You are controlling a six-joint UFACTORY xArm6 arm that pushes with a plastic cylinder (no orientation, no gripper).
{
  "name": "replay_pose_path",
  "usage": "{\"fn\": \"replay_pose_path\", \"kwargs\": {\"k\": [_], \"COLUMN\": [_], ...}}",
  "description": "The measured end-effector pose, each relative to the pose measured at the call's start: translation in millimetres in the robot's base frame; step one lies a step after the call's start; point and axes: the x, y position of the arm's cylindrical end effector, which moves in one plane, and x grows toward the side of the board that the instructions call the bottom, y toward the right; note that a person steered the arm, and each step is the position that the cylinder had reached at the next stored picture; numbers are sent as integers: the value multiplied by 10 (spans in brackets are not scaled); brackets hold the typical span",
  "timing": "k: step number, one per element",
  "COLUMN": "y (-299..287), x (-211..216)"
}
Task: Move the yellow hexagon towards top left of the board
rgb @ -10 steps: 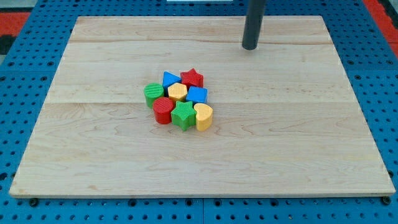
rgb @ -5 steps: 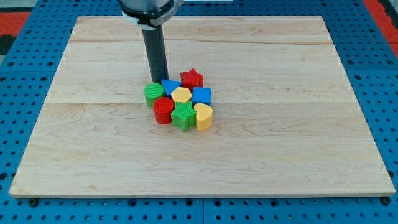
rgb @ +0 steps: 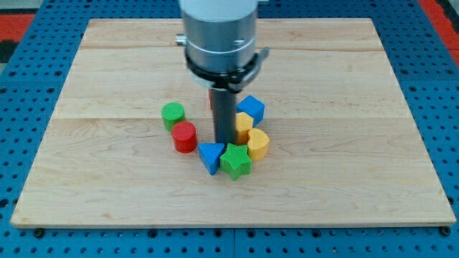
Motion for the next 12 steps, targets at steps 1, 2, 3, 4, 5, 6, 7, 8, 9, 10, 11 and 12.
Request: {"fn": "replay_pose_path", "kwargs": {"k": [1,2,3,4,5,6,7,8,9,10,11,12], "y": [355,720,782,772,710,657,480,135,-41,212,246,-336], "x": [0,-2,-197,-495,-723,-913,-1077,-1264,-1553,-1834,-2149,-2093]}}
